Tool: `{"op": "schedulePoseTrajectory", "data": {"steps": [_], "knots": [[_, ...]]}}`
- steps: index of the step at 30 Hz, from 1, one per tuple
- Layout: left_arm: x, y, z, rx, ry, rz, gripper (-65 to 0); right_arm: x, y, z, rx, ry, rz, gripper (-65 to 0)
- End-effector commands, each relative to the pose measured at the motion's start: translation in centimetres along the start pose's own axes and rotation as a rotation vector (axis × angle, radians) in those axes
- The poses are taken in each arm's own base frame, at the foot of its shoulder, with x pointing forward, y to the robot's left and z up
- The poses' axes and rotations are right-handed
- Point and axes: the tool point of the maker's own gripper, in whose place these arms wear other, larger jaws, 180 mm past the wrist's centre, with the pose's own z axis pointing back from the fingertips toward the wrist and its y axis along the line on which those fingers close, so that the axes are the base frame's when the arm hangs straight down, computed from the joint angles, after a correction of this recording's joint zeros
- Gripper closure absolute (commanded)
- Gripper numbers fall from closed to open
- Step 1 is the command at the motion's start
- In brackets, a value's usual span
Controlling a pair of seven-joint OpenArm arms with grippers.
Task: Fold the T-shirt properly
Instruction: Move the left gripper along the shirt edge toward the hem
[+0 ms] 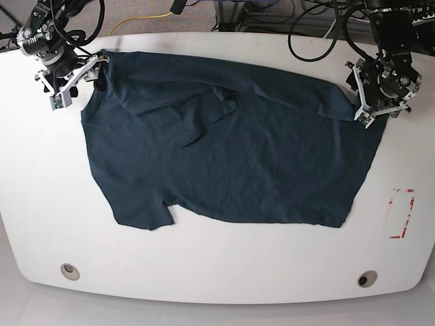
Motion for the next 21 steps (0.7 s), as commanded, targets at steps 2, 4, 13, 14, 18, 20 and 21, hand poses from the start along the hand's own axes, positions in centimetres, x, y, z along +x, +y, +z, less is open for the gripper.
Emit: {"op": "schedulePoseTrajectory", "data": {"steps": [2, 4, 13, 14, 18, 20, 21], "knots": [[0.1, 0.6, 0.3, 0.021, -0.002, -0.005, -41.8, 0.9, -0.1, 0.4, 0.001, -0.037, 0.012, -42.3], [0.3, 0.8, 0.4, 0.026, -0.007, -0.006, -38.8, 0.9, -0.1, 0.4, 0.001, -0.037, 0.012, -42.3], [2.0, 2.0, 0.9, 0.059, -0.045, -0.005, -1.4, 0.9, -0.1, 0.4, 0.002, -0.037, 0.01, -42.3], [2.3, 2.2, 1.3, 0.071, -0.056, -0.013, -0.8, 0.9, -0.1, 0.4, 0.002, -0.037, 0.01, -42.3], [4.3, 2.9, 3.9, 0.14, -0.127, -0.058, -0.8, 0.9, -0.1, 0.4, 0.002, -0.037, 0.01, -42.3], [4.9, 3.0, 4.9, 0.163, -0.15, -0.078, -0.8, 0.9, -0.1, 0.4, 0.002, -0.037, 0.01, -42.3], [5.2, 3.3, 5.5, 0.179, -0.161, -0.087, -0.8, 0.9, -0.1, 0.4, 0.002, -0.037, 0.01, -42.3]]}}
